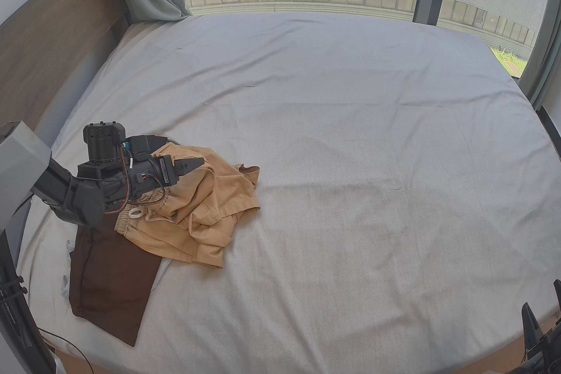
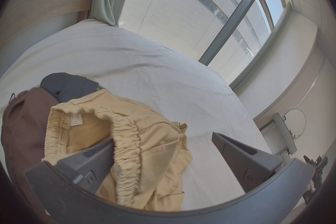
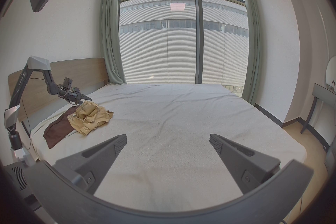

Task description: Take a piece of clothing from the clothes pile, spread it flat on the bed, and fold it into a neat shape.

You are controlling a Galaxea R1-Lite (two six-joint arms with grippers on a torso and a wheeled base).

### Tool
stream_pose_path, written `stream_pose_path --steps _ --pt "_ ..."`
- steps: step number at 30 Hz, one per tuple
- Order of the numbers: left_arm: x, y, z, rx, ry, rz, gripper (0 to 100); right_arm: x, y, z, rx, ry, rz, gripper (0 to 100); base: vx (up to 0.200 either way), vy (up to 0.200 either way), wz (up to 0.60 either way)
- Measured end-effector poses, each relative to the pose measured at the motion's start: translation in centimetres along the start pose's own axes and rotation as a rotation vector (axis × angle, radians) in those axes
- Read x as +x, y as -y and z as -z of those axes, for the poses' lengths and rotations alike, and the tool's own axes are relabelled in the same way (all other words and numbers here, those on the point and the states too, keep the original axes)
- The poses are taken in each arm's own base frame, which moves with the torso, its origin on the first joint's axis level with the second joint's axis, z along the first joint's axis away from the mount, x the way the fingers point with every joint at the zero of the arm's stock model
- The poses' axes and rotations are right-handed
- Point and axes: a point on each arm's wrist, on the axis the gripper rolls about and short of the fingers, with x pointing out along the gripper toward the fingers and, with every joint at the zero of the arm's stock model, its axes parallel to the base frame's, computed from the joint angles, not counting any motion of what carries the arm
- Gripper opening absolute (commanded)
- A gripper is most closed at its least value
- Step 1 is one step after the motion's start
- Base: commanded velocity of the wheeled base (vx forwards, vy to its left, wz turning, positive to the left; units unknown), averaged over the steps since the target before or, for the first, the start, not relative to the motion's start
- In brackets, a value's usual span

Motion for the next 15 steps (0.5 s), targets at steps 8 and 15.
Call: stream_pose_path --steps 8,15 --pt "0.81 0.06 -0.05 0.001 0.005 -0.016 0 0.0 0.0 0.0 0.0 0.0 0.0 100 0.0 0.0 0.0" --pt "1.09 0.02 0.2 0.002 0.004 -0.015 0 0.0 0.0 0.0 0.0 0.0 0.0 100 0.0 0.0 0.0"
